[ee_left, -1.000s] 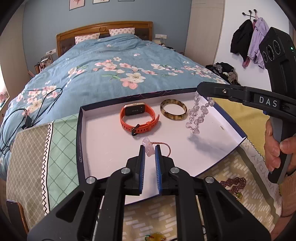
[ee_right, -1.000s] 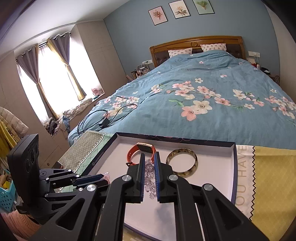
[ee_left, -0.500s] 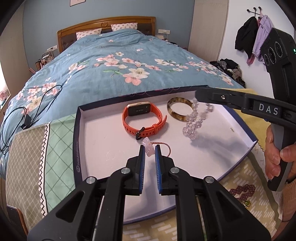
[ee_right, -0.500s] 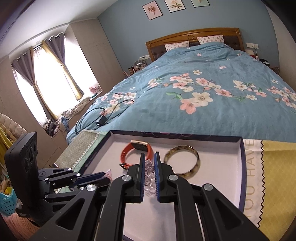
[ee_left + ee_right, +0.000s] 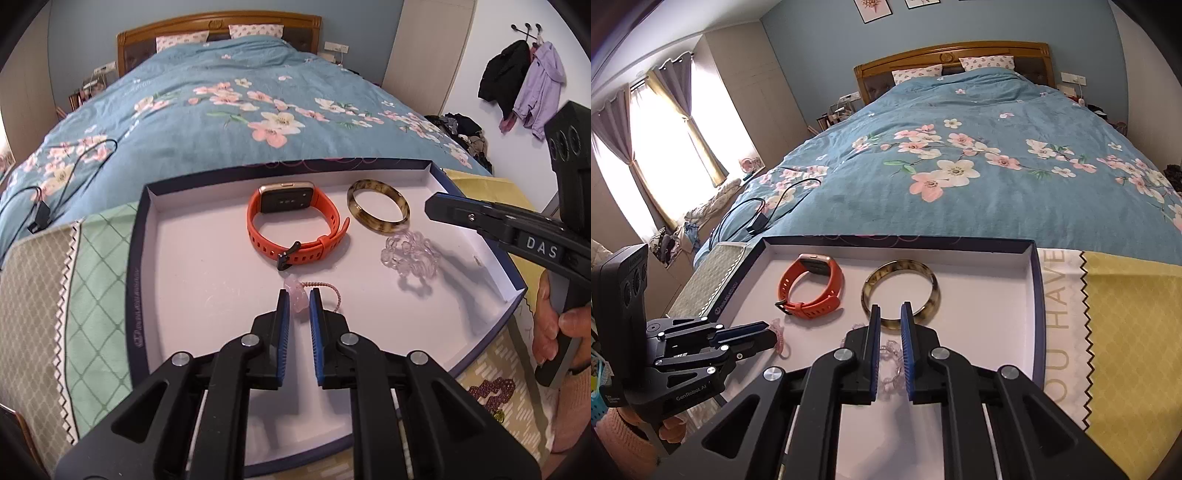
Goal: Organize jewelry
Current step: 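Lower both bracelets into the white box and open both tools, then grasp the dark red beaded bracelet with the right tool while the left tool grasps the black ring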
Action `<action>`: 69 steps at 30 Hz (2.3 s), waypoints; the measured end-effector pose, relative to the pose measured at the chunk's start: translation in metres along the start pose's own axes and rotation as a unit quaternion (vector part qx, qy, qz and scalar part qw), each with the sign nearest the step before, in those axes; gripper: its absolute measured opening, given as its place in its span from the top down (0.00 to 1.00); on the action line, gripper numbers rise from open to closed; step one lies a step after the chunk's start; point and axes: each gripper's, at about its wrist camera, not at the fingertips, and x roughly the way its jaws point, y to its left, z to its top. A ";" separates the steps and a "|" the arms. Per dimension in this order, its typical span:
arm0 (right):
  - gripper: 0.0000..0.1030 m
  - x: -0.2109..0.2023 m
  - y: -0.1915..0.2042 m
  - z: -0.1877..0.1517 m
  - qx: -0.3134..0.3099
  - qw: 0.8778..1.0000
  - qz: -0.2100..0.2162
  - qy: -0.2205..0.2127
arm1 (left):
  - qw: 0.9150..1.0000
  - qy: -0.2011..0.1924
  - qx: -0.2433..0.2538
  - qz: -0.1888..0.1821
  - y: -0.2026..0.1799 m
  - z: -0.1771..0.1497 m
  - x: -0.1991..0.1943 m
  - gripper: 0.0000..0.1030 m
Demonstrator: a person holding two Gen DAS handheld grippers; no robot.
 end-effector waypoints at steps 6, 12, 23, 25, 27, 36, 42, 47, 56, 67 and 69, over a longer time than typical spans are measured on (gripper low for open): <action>0.87 -0.011 0.001 0.001 0.001 1.000 0.003 -0.011 | 1.000 -0.005 -0.013 -0.011 0.003 0.003 0.004 0.82; 0.77 -0.039 0.014 -0.008 -0.021 0.999 0.022 -0.029 | 0.999 -0.036 -0.013 -0.007 0.002 -0.001 -0.021 0.64; 0.68 -0.080 0.027 -0.050 -0.063 0.997 0.034 -0.026 | 0.992 -0.124 -0.005 0.011 -0.004 -0.035 -0.106 0.52; 0.68 -0.083 0.027 -0.059 -0.068 0.997 0.030 -0.020 | 0.991 -0.132 -0.005 0.017 -0.005 -0.046 -0.116 0.48; 0.68 -0.086 0.025 -0.068 -0.068 0.997 0.028 -0.015 | 0.991 -0.135 -0.007 0.016 -0.004 -0.059 -0.125 0.48; 0.68 -0.085 0.023 -0.113 -0.062 0.997 0.032 0.037 | 0.992 -0.126 -0.004 0.016 -0.005 -0.107 -0.142 0.48; 0.69 -0.083 0.023 -0.125 -0.045 0.997 0.044 0.050 | 0.993 -0.122 0.000 -0.003 -0.016 -0.122 -0.141 0.48; 0.70 -0.082 0.021 -0.126 -0.033 0.997 0.048 0.053 | 0.993 -0.115 0.007 -0.008 -0.026 -0.127 -0.138 0.48; 0.92 -0.074 0.017 -0.127 -0.020 0.997 0.050 0.063 | 0.994 -0.105 0.019 -0.015 -0.034 -0.135 -0.134 0.48; 0.95 -0.082 0.024 -0.119 -0.034 0.998 0.042 0.040 | 0.993 -0.094 0.059 -0.026 -0.049 -0.140 -0.133 0.48; 0.95 -0.084 0.026 -0.117 -0.040 0.998 0.039 0.034 | 0.994 -0.089 0.063 -0.028 -0.050 -0.141 -0.131 0.48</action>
